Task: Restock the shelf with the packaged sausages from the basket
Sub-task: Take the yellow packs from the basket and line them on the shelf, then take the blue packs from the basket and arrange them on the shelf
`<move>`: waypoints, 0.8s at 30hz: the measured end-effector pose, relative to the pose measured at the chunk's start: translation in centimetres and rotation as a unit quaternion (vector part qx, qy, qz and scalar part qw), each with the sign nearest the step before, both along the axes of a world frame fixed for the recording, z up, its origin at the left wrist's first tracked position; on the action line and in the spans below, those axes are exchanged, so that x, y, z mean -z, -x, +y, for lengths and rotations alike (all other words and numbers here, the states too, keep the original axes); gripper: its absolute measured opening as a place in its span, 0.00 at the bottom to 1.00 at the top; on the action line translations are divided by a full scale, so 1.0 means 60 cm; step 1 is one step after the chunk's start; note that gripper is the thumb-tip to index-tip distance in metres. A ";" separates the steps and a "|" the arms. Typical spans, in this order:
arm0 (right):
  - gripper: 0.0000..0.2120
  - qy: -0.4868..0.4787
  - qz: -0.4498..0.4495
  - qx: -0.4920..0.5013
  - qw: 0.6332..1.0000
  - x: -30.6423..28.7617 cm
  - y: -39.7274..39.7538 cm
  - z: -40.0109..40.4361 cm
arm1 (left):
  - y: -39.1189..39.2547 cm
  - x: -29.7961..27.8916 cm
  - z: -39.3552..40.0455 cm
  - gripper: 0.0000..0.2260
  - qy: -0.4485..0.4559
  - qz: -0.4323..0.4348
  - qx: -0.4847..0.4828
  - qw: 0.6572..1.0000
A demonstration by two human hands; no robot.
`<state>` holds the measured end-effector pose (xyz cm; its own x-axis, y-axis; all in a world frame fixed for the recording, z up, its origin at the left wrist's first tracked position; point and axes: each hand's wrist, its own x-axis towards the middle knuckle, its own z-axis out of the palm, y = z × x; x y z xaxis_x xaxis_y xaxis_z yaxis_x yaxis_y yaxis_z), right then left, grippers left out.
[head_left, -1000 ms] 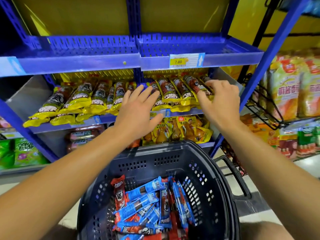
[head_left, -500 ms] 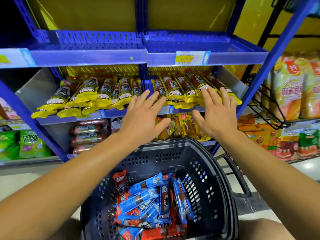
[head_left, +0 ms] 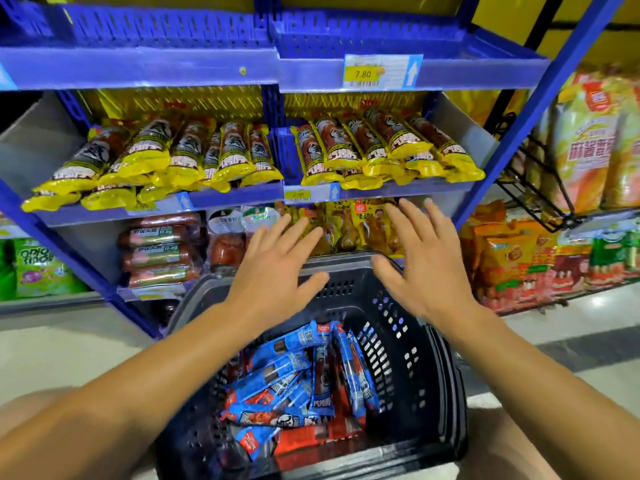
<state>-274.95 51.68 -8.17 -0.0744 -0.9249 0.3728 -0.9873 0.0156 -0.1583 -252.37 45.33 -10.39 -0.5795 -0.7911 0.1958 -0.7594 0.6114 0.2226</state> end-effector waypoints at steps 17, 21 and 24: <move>0.40 -0.396 0.035 -0.075 0.914 0.323 -0.029 0.044 | -0.043 0.409 0.055 0.36 -0.251 -0.182 -0.010 0.951; 0.41 -0.422 0.026 -0.083 0.902 0.364 -0.036 0.043 | -0.062 0.496 0.067 0.34 -0.335 -0.196 -0.013 0.922; 0.41 -0.429 0.005 -0.084 0.899 0.384 -0.041 0.037 | -0.081 0.545 0.082 0.34 -0.402 -0.191 0.004 0.895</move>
